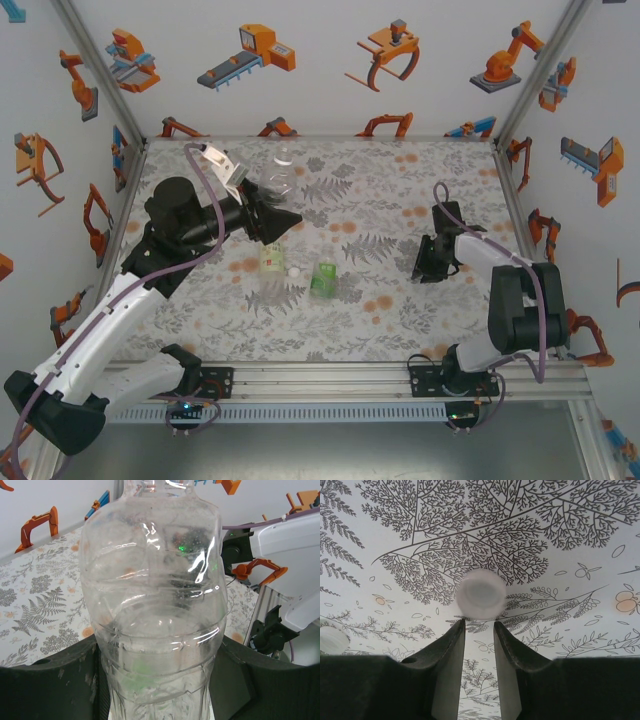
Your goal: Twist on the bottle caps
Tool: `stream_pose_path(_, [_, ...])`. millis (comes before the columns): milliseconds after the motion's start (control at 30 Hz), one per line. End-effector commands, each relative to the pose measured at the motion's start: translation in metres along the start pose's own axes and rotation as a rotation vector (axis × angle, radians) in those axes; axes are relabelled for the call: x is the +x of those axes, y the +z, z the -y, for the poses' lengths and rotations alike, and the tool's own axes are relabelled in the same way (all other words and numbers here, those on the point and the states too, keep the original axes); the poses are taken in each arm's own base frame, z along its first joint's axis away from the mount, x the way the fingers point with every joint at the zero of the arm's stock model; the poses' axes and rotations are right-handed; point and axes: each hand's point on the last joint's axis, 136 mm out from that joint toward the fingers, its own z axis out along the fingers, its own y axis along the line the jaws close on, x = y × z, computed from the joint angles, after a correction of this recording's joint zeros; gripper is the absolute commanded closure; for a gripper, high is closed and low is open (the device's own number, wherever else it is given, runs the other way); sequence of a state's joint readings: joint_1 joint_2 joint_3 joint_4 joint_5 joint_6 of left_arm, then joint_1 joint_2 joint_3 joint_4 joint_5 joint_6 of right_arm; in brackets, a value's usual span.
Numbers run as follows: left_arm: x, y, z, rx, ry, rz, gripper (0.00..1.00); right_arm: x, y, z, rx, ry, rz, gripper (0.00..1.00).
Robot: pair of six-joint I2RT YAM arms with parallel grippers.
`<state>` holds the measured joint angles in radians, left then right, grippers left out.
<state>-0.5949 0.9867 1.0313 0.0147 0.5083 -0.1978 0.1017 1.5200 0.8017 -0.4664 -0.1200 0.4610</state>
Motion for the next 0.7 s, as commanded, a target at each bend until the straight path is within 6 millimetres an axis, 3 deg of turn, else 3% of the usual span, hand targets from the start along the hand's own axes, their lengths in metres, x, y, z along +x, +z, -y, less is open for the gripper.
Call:
stream_pose_path(0, [-0.011,-0.004,0.003,0.005,0.019,0.036,1.0,0.009,0.009,0.004,0.015,0.012,-0.035,0.68])
stream_pose_path(200, [-0.011,-0.004,0.003,0.004,0.017,0.036,1.0,0.002,0.0,0.0,0.013,-0.002,-0.018,0.64])
stream_pose_path(467, [-0.013,-0.003,0.004,0.011,0.018,0.038,1.0,-0.029,-0.026,-0.011,0.014,-0.034,0.05,0.58])
stream_pose_path(667, [-0.016,-0.005,0.005,0.008,0.022,0.04,1.0,-0.043,-0.023,-0.015,0.019,-0.043,0.055,0.58])
